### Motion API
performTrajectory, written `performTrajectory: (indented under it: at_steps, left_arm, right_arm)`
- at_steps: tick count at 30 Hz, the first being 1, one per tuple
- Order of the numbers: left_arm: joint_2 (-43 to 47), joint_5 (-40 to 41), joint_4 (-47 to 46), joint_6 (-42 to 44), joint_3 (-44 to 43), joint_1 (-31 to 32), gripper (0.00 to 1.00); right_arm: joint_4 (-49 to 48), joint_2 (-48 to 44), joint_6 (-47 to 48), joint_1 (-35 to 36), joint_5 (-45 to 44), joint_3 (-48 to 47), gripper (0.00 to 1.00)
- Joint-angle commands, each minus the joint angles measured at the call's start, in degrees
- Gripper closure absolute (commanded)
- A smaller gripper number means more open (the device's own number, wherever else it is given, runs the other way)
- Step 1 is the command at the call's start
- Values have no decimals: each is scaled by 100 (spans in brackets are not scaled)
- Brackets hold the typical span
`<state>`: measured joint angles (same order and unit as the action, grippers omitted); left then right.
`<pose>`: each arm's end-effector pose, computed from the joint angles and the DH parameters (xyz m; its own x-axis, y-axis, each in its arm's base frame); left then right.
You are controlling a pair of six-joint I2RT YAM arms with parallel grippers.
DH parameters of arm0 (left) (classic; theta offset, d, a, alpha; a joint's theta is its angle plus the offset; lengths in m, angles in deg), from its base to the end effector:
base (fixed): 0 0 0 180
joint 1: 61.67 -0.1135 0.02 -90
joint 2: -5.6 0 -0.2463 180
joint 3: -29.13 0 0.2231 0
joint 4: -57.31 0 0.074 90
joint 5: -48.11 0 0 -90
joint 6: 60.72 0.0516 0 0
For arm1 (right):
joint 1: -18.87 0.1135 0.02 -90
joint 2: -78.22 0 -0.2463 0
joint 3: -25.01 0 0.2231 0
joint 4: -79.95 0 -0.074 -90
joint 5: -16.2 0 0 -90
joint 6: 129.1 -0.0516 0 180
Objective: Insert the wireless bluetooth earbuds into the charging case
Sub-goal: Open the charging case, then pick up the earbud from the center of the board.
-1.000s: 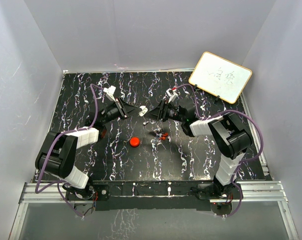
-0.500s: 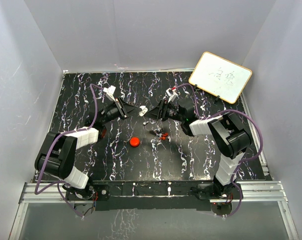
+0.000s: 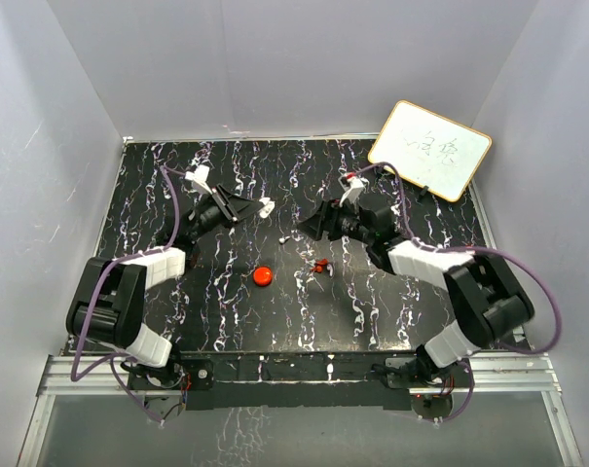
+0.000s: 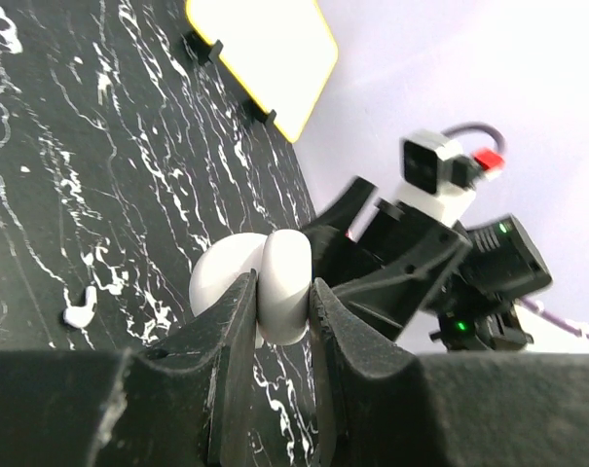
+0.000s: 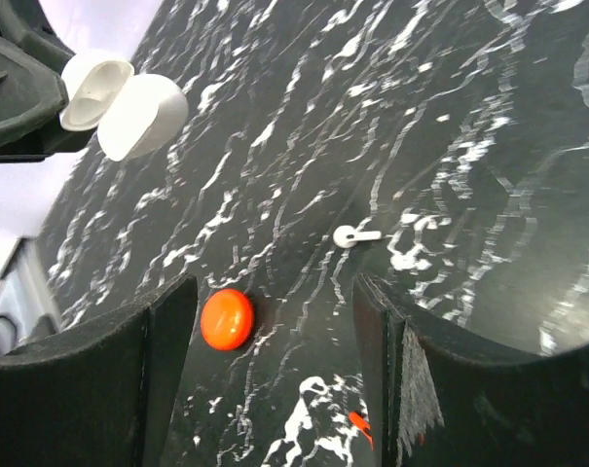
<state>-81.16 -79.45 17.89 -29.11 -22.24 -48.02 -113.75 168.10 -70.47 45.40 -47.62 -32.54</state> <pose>0.2866 -0.1020 0.2383 -0.6268 -0.5425 -0.5593 0.4659 0.3144 -0.8271 0.2779 0.1642 0.2021 -0.6474 0.1989 -0.7357 -0.5128 0.6004 0.6136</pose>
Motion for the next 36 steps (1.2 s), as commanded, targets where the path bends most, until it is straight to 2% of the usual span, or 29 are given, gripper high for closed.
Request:
performTrajectory:
  at_steps: [1, 3, 5, 9, 13, 16, 20, 24, 31, 36]
  left_arm:
    - [-150, -14, -698, -591, 184, -192, 100]
    - [-285, -94, -934, -739, 259, -216, 100]
    - [-435, -167, -1309, -928, 339, -222, 100]
    - [-913, -373, -2364, -1603, 470, -297, 100]
    - [-1190, -551, -2756, -1799, 436, -353, 100]
    - [-1148, -616, -2505, -1602, 377, -359, 100]
    - [-877, -560, -1642, -1067, 265, -363, 100]
    - [-567, -438, -943, -725, 244, -401, 100]
    - [-167, -466, -681, -634, 474, -552, 100]
    - [-127, -548, -653, -674, 516, -674, 100]
  right_arm:
    - [661, -1111, 989, 179, -1774, 284, 37]
    - [822, -1408, 1297, 257, -2583, 367, 32]
    - [1000, -1443, 1541, 263, -2949, 292, 28]
    - [1854, -1003, 1977, 266, -2544, -299, 28]
    - [2042, -798, 2185, 283, -2214, -462, 36]
    - [2065, -732, 2423, 292, -2091, -494, 37]
    - [2396, -445, 2700, 308, -1885, -793, 39]
    - [2578, -21, 3043, 442, -1972, -1139, 35]
    - [2615, 653, 3487, 744, -1803, -1506, 34]
    - [2846, 1100, 3985, 971, -2136, -1861, 34]
